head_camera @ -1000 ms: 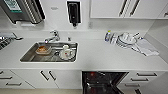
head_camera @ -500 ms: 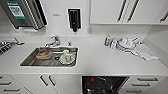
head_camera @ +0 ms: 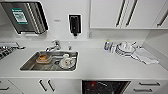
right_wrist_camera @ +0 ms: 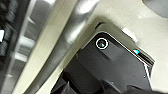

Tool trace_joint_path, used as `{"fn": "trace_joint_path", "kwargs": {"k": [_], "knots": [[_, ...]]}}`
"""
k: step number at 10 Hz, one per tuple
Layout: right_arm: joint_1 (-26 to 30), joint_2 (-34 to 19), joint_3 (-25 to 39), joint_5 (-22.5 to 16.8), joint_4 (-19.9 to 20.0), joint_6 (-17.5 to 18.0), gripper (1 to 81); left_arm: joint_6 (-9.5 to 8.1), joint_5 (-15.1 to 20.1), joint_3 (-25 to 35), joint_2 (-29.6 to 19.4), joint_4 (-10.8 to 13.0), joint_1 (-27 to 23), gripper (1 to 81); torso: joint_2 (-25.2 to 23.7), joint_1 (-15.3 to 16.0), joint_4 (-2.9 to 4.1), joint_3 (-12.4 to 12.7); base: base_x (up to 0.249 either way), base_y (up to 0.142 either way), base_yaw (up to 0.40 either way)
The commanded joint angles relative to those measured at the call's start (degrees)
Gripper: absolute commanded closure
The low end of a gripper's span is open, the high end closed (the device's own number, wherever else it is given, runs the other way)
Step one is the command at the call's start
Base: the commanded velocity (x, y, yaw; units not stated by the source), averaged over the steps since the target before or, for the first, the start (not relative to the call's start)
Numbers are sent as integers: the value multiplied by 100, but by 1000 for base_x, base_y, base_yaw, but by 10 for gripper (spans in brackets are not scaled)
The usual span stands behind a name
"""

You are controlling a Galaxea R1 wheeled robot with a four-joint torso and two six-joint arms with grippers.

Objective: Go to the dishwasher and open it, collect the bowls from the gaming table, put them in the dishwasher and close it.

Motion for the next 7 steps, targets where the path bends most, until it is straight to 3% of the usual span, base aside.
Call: {"fn": "trace_joint_path", "kwargs": {"k": [1,2,3,5,7], "knots": [[763,-311,12,-225,1453,34,10,-11,238,-19,-53,12,45,10,-553,356,0,0,0,0,0],[816,-337,116,-225,1827,34,10,-11,238,-11,-70,12,45,10,-195,120,0,0,0,0,0],[947,-372,327,-216,2129,25,10,-11,238,-11,-88,21,54,10,-405,254,0,2,0,0,0],[1272,-478,856,-216,2271,16,10,-11,238,-11,-88,30,54,10,-538,332,0,2,0,0,0],[1772,-979,1998,-198,2271,-10,10,-11,341,-11,-70,74,54,10,-544,339,0,2,0,0,0]]}}
